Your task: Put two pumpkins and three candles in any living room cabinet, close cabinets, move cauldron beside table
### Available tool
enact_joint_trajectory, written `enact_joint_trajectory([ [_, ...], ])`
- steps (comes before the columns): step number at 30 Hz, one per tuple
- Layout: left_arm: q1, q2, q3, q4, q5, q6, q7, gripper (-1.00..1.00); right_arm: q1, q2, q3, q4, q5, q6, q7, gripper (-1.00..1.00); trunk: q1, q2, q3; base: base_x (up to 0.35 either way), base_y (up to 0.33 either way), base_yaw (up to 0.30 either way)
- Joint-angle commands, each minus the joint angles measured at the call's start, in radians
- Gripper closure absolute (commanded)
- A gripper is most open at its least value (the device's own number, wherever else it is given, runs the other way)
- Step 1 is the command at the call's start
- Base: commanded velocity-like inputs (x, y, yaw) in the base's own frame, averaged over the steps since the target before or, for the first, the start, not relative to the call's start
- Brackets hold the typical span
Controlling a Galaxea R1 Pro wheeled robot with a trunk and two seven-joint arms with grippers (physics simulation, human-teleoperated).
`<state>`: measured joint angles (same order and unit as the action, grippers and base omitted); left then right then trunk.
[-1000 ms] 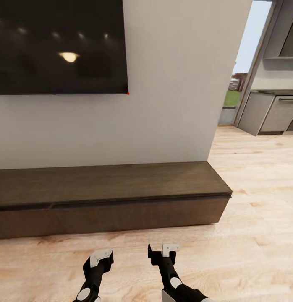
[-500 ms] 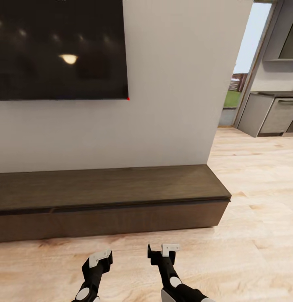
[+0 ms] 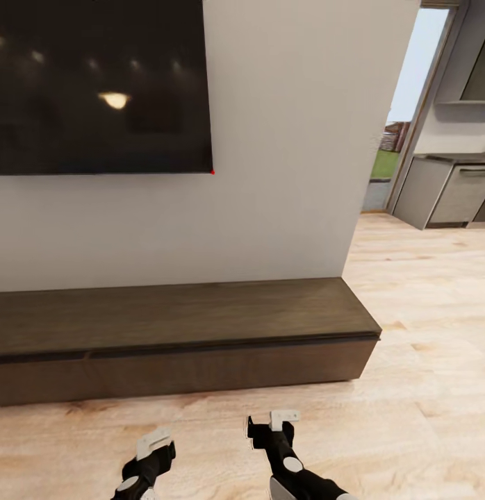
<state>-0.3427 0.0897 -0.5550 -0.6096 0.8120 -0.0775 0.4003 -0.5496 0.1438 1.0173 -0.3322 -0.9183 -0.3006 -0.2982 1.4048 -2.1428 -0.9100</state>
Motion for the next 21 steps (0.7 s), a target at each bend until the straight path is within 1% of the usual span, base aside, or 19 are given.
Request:
enact_joint_trajectory([
  [1, -0.001, 0.001, 0.000, -0.002, 0.017, 0.007, 0.006, -1.00, -0.001, -0.005, -0.005, 0.000, -0.009, -0.005, -0.005, -1.00, -0.004, 0.007, 0.002, 0.000, 0.000, 0.000],
  [4, 0.001, 0.005, 0.012, -0.003, 0.026, 0.025, 0.005, -1.00, 0.000, -0.012, -0.024, -0.001, -0.010, -0.003, -0.006, -1.00, -0.016, 0.028, 0.012, 0.000, 0.000, 0.000],
  [7, 0.002, 0.025, 0.015, -0.005, 0.031, 0.030, 0.003, -1.00, 0.000, -0.014, -0.031, 0.000, -0.013, -0.001, -0.006, -1.00, -0.027, 0.049, 0.021, 0.000, 0.000, 0.000],
  [10, 0.002, 0.034, 0.015, -0.005, 0.033, 0.031, 0.002, -1.00, 0.000, -0.014, -0.032, 0.001, -0.016, 0.005, -0.006, -1.00, -0.039, 0.070, 0.031, 0.000, 0.000, 0.000],
  [15, 0.002, 0.034, 0.015, -0.006, 0.042, 0.032, 0.002, -1.00, 0.000, -0.014, -0.031, 0.003, -0.016, 0.006, -0.005, -1.00, -0.058, 0.105, 0.046, 0.000, 0.000, 0.000],
  [21, 0.002, 0.036, 0.015, -0.006, 0.072, 0.033, 0.003, -1.00, 0.001, -0.014, -0.030, 0.008, -0.016, 0.007, -0.005, -1.00, -0.081, 0.147, 0.065, 0.000, 0.000, 0.000],
])
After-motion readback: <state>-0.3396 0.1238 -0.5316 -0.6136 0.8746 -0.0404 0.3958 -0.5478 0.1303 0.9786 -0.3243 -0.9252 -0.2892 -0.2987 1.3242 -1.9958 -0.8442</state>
